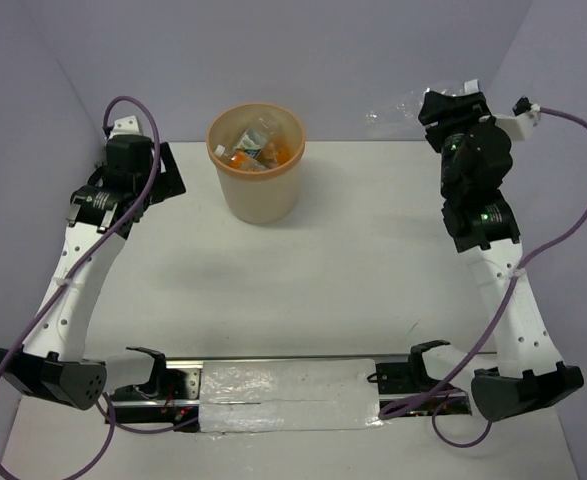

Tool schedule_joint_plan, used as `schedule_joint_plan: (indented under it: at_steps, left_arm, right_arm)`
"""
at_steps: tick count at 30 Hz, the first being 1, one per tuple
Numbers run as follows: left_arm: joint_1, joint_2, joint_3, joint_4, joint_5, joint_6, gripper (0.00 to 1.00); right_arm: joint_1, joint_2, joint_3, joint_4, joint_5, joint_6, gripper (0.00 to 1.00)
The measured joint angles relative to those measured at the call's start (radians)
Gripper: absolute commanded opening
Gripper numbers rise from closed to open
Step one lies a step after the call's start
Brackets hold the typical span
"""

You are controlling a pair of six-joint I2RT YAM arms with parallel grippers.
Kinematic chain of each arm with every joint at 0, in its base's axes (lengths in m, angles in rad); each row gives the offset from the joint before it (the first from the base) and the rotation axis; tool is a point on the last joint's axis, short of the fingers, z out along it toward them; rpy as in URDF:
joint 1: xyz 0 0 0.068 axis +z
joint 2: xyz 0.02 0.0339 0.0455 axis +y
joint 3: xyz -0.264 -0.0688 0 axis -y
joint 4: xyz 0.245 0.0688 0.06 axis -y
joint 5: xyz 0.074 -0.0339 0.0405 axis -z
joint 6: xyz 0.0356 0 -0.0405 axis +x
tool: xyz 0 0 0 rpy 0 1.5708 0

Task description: Put the plastic bottles in the bin

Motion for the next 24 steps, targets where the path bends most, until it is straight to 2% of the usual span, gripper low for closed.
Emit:
schedule_joint_plan:
  at_steps: [4,11,19,24]
  left_arm:
    - [0.0,-0.016,-0.014,0.005,0.068,-0.023,0.99]
    - [0.0,-0.066,-0.03,0.003,0.091,-0.042,1.0]
    - [0.0,-0.095,-0.039,-0.019,0.071,-0.044,1.0]
    - [0.0,-0.104,-0.066,-0.023,0.055,-0.044,1.0]
  right_arm:
    - [0.085,0.01,0.145,-0.076,0.016,-0.135,0.53]
    - [0.282,0.265,0.451,-0.203,-0.016,-0.263,0.53]
    - [0.385,0.522,0.566,-0.276,-0.088,-0.29,0.54]
    - [0.406,0.602,0.566,-0.27,-0.136,-0.254,0.54]
